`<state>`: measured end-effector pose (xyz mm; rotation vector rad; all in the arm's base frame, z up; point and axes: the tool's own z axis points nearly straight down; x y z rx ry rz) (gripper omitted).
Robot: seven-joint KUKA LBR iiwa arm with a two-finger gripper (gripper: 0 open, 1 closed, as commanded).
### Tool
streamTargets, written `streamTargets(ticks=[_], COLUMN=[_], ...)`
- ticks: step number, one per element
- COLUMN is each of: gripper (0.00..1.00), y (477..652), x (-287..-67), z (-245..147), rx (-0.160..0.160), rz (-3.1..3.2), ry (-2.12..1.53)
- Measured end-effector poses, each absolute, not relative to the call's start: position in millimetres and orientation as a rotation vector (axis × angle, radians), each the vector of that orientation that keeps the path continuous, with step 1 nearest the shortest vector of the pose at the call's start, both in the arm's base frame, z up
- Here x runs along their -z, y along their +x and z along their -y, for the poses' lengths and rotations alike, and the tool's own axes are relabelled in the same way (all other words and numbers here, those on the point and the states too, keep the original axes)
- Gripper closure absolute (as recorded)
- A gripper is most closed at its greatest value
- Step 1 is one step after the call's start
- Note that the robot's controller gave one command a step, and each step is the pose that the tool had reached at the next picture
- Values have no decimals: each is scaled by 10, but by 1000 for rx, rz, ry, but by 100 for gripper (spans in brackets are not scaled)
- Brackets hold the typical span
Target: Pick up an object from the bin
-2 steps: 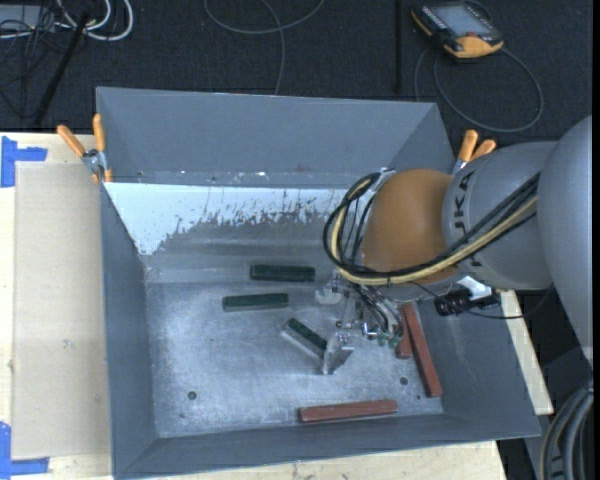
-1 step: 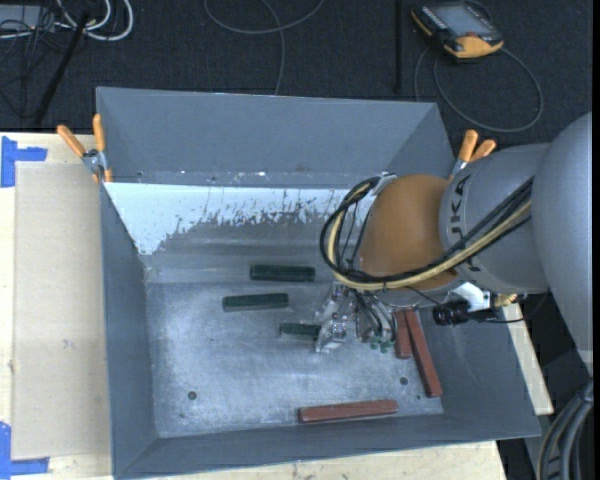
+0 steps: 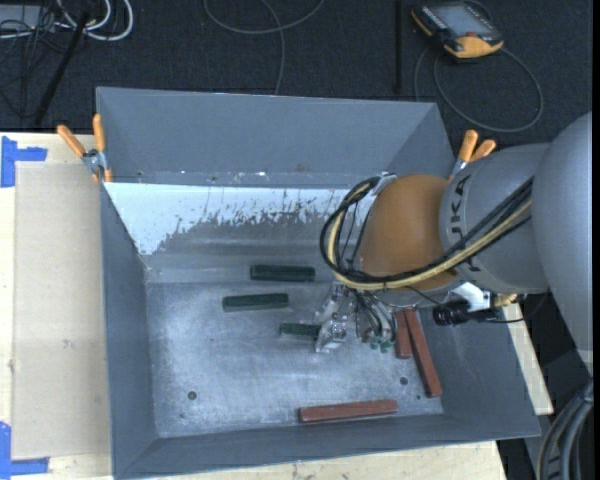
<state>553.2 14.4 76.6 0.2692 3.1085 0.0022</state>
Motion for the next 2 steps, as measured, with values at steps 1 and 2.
streamTargets(ticks=[1, 2], gripper=[100, 100], y=[5537, 5529], x=[-771, -792], z=[-144, -144], rx=[-2, -1], rz=[-3110, -3118], ry=[269, 270])
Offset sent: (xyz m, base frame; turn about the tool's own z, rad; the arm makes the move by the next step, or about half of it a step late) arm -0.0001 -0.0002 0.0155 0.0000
